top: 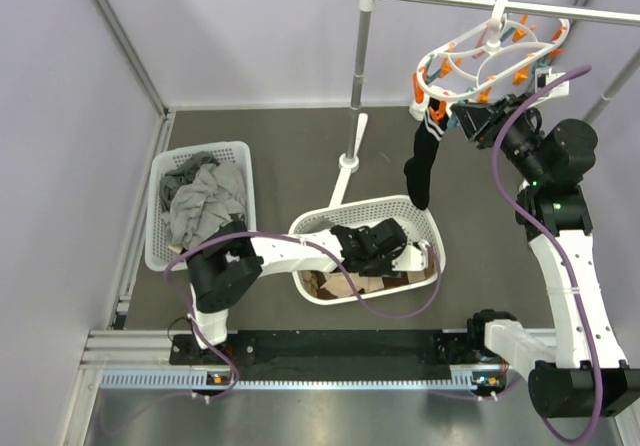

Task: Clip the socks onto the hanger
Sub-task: Pick up the sock from the bin.

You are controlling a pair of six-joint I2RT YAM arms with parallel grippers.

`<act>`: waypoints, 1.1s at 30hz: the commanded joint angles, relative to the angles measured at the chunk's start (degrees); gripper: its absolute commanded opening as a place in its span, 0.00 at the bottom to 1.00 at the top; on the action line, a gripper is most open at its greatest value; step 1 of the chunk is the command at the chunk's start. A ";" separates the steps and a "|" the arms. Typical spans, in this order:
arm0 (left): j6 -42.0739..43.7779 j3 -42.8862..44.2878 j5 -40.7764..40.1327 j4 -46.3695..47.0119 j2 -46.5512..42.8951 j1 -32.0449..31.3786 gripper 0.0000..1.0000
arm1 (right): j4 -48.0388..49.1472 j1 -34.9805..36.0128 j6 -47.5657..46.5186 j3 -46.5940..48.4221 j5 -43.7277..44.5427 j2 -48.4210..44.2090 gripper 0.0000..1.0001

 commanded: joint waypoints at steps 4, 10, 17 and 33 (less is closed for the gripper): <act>1.39 2.80 -3.70 4.86 1.37 -0.43 0.52 | -1.75 0.81 0.29 -0.06 -2.06 0.11 0.00; -1.25 3.51 -6.60 6.87 1.72 -0.43 0.40 | -1.67 0.81 0.30 -0.14 -2.06 0.11 0.00; -5.12 4.56 -6.51 7.84 1.81 -0.43 0.39 | -1.75 0.81 0.38 0.03 -2.15 -0.06 0.00; -9.25 5.97 -11.16 9.96 4.71 0.45 0.16 | -1.75 0.81 0.65 -0.05 -2.59 0.02 0.00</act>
